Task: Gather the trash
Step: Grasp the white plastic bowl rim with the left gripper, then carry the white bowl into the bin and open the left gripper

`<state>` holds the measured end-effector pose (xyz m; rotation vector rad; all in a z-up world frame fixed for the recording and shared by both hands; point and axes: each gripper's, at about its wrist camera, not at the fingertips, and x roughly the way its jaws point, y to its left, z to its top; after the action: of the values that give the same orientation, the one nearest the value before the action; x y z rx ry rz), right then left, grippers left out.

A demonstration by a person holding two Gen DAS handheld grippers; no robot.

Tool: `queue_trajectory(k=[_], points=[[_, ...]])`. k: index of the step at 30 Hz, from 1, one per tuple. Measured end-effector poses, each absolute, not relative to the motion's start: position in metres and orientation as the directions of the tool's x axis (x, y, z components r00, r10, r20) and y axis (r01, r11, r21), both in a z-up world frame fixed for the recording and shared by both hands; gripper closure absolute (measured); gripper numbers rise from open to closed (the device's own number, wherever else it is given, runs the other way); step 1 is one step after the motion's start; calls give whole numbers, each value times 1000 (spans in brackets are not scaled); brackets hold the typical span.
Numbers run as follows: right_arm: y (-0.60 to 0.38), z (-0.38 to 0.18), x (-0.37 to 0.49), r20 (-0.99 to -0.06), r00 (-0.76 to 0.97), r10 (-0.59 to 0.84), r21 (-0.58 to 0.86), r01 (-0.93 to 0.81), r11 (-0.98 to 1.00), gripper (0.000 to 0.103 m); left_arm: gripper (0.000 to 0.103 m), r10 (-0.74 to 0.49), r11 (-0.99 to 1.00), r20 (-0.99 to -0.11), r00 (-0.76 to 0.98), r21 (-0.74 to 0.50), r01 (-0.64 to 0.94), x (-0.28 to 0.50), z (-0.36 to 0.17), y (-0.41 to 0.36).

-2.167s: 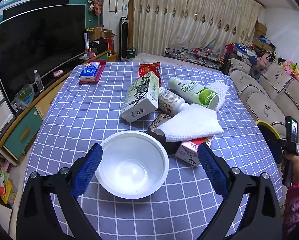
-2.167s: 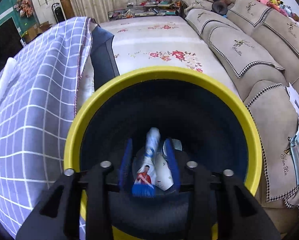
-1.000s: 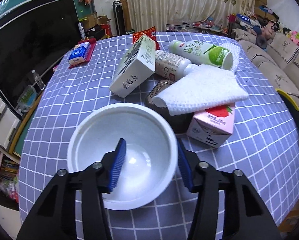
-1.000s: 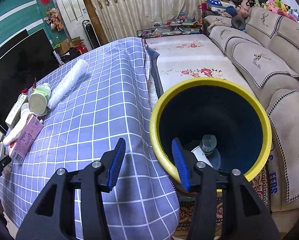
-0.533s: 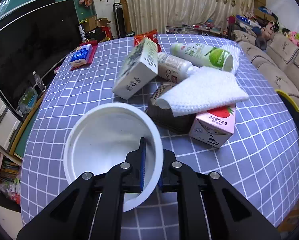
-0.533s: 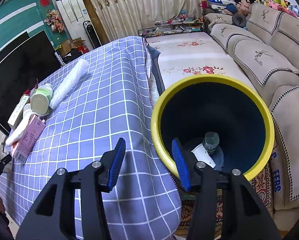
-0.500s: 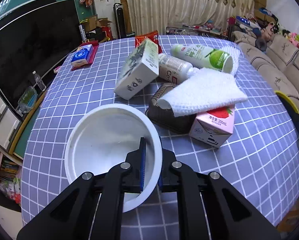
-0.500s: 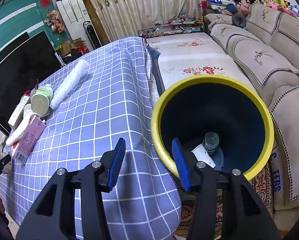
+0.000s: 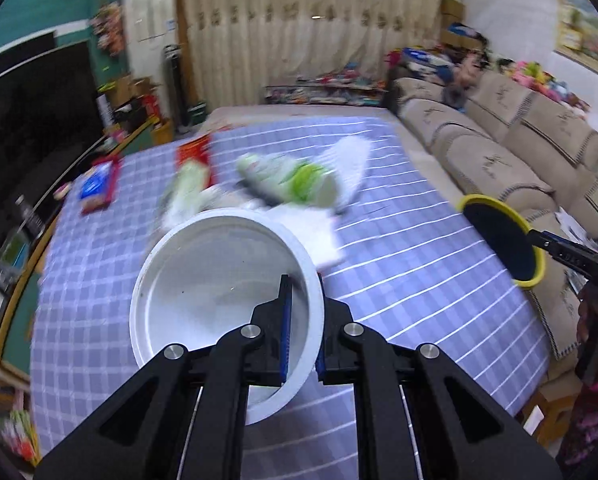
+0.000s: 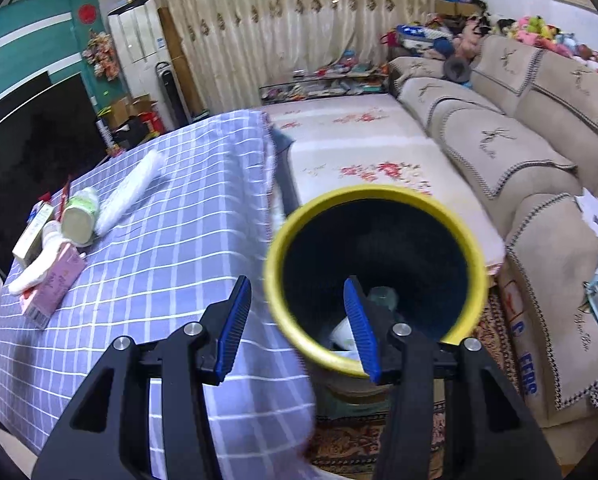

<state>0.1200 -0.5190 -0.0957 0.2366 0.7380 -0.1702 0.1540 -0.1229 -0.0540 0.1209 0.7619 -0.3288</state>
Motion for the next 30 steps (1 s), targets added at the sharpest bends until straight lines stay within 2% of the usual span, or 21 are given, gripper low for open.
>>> queue_trajectory(k=[10, 16, 22, 27, 29, 30], points=[[-583, -97, 77, -666, 718, -200, 151, 393, 907, 56, 93, -422, 790, -717, 555, 10, 614, 194, -52, -283], [-610, -103, 63, -668, 710, -223, 174, 440, 881, 56, 93, -470, 660, -752, 463, 49, 750, 208, -69, -393], [-631, -106, 50, -673, 696, -249, 176, 479, 860, 54, 92, -442, 613, -819, 367, 23, 790, 232, -107, -468], [-644, -110, 46, -680, 686, -257, 186, 501, 845, 52, 92, -387, 596, -860, 334, 44, 802, 247, -144, -501], [-645, -112, 47, -685, 683, -253, 190, 503, 843, 52, 86, -375, 591, -866, 331, 51, 805, 250, -153, -509], [-646, -113, 47, -687, 683, -250, 193, 503, 843, 52, 76, -368, 593, -867, 336, 60, 803, 252, -157, -512]])
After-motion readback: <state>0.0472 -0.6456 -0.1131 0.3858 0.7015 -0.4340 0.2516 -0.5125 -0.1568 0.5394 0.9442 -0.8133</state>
